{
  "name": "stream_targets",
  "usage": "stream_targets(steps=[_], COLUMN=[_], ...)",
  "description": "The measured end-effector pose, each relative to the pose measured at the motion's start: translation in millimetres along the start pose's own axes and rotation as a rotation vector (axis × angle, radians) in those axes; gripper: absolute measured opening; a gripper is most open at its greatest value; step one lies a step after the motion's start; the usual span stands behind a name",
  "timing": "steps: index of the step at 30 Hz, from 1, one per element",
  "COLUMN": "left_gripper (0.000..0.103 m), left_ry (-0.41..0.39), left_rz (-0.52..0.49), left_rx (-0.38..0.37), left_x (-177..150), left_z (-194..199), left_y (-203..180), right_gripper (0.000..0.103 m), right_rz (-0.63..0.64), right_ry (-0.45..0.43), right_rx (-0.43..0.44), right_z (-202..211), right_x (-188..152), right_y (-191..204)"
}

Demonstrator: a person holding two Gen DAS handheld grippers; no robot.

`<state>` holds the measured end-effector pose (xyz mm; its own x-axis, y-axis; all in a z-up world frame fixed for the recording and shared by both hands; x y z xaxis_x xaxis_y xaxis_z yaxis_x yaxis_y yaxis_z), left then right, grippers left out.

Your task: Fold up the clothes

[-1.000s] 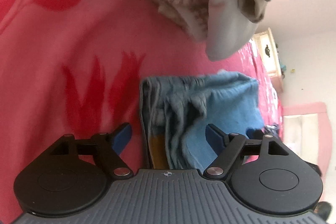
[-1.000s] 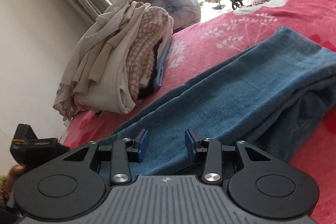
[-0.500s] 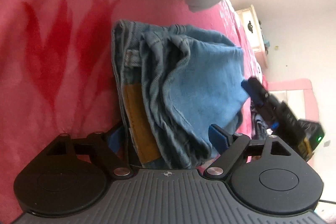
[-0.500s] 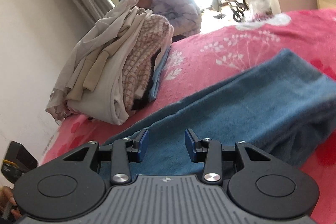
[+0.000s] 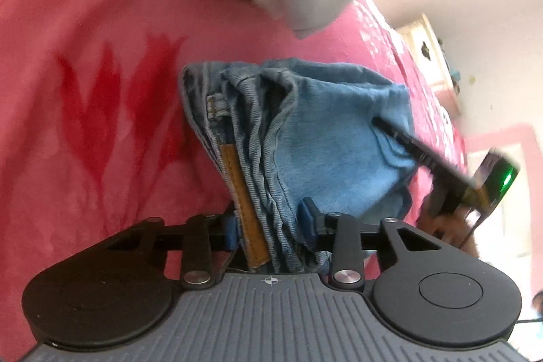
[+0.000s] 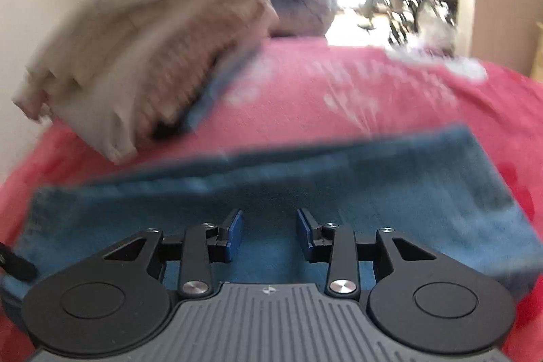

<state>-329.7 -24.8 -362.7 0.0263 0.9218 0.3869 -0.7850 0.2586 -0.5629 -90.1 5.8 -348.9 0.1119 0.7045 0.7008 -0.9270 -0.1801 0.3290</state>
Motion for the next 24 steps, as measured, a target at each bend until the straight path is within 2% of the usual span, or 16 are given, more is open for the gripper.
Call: stream_targets(steps=[2,4,5,8,11,12,14,18,21,24], left_gripper=[0.03,0.029,0.028,0.025,0.024,0.023,0.022,0.021,0.021,0.02], left_ry=[-0.007,-0.013,-0.02,-0.052,-0.085,-0.096,-0.114,-0.143,-0.174,-0.192], left_rz=[-0.075,-0.13,-0.146,-0.197,-0.256,-0.276,-0.297,-0.305,-0.32,-0.329], left_rx=[0.014,0.017,0.015,0.0,-0.025,-0.035,-0.063,-0.128,-0.173,-0.205], left_x=[5.3,8.9,10.0,15.4,18.3,21.7,32.7,53.3,64.7,76.8], left_z=[4.0,7.4,8.9,16.6,27.4,30.3,36.4,37.8,32.1,24.7], left_y=[-12.2,-23.3,-26.7,-39.8,-47.7,-54.0,-63.3,-81.2,-98.6,-112.6], right_gripper=[0.038,0.038,0.038,0.038,0.038,0.038,0.038,0.038,0.038,0.038], right_rz=[0.024,0.094,0.135,0.059,-0.003,-0.006,0.018,0.07,0.002,-0.036], right_ry=[-0.004,0.057,0.047,0.036,-0.06,-0.067,-0.044,-0.026,-0.065,-0.039], right_rx=[0.012,-0.024,-0.036,-0.023,0.051,0.074,0.086,0.055,0.075,0.1], right_z=[-7.7,-30.1,-34.6,-17.8,20.0,26.0,24.2,12.8,24.3,16.4], right_x=[0.1,-14.2,-20.5,-14.7,-14.7,-18.9,-32.7,-54.2,-46.8,-53.7], right_y=[8.7,13.9,14.9,10.1,11.0,11.4,13.2,16.2,10.9,0.7])
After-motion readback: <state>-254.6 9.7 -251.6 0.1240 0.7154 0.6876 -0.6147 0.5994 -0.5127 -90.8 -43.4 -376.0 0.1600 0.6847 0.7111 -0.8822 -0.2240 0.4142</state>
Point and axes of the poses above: each gripper's, at about its wrist camera, not at the fingertips, and z roughly against the way its jaws point, y to its left, x to its top, the point moved 5 cm from there along -z, roughly the way its jaws point, and after that the axes turned 12 degrees about -z, right-handed, at the moved point
